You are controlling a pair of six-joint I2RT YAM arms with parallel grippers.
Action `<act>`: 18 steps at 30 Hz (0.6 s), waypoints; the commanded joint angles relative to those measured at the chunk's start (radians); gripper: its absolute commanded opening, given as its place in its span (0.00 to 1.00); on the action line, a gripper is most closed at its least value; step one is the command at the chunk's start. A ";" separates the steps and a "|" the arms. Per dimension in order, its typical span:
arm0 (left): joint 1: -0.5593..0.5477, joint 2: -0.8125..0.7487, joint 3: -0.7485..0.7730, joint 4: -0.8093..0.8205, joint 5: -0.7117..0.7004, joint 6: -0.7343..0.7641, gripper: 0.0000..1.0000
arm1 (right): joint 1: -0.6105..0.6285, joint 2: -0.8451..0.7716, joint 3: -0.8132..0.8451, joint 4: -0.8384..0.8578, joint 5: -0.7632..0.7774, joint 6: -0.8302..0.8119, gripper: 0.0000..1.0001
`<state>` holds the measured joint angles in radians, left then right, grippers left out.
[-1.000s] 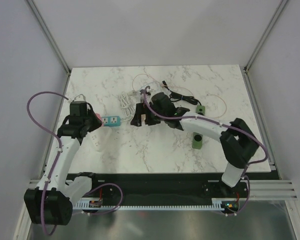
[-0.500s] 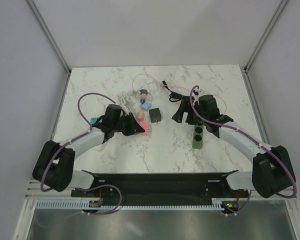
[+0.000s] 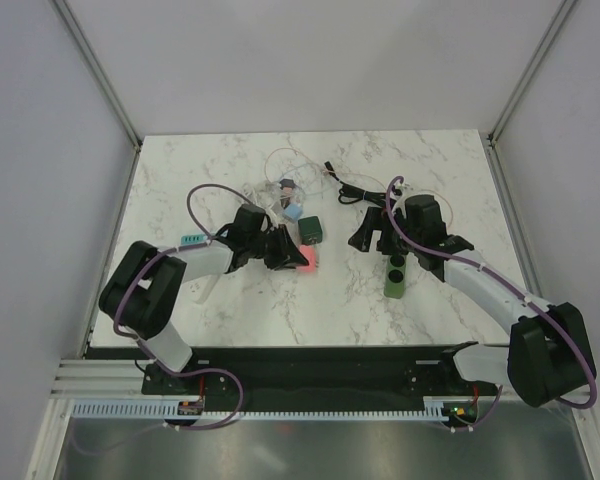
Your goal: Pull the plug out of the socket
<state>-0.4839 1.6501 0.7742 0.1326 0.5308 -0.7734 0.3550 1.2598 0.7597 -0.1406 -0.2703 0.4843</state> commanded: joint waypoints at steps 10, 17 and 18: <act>-0.004 -0.025 0.125 -0.243 -0.184 0.086 0.92 | -0.005 0.029 -0.003 0.019 -0.066 -0.009 0.98; -0.004 -0.194 0.163 -0.430 -0.371 0.180 1.00 | -0.005 0.036 -0.003 0.036 -0.093 0.028 0.98; -0.004 -0.219 0.162 -0.447 -0.391 0.186 1.00 | -0.004 0.036 -0.003 0.036 -0.093 0.028 0.98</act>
<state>-0.4847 1.5406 0.8860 -0.2214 0.2657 -0.6708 0.3550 1.2930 0.7593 -0.1413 -0.3401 0.4946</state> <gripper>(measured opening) 0.995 0.982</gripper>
